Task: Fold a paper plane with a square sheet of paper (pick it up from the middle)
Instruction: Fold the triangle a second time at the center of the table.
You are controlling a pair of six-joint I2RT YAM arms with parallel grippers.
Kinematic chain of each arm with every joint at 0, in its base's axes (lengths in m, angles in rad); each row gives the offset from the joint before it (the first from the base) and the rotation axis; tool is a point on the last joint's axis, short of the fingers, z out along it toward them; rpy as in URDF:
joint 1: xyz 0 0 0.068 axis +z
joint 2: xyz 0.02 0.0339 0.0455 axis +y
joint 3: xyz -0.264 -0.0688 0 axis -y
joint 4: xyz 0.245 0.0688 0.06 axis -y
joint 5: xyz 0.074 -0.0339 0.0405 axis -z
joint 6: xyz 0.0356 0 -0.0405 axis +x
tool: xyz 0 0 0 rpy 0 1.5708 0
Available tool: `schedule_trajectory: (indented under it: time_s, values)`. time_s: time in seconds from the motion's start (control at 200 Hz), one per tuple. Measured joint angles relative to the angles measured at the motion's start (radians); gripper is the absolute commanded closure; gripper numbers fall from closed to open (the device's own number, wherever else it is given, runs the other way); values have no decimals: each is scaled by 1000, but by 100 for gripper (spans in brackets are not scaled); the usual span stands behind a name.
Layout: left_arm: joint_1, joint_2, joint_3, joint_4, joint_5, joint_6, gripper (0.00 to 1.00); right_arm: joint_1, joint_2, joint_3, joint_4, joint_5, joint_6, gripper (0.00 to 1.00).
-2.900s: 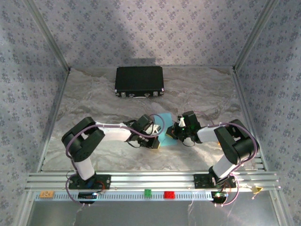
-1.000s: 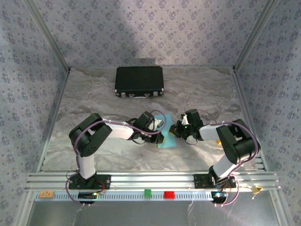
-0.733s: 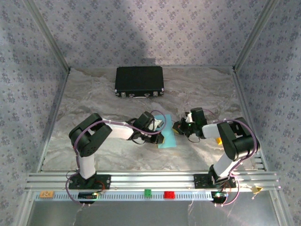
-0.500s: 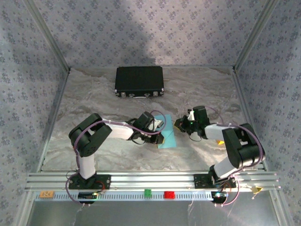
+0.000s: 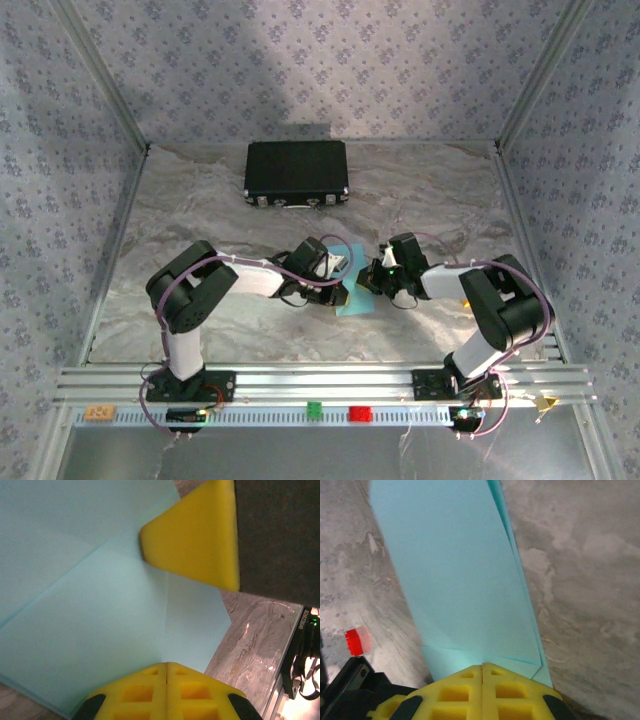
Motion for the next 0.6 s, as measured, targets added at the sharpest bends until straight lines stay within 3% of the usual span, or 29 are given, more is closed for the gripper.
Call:
schedule_trajectory:
  time_s: [0.6]
  values:
    - [0, 28, 123, -39, 10, -68, 97, 2, 0, 4, -11, 8, -14, 100]
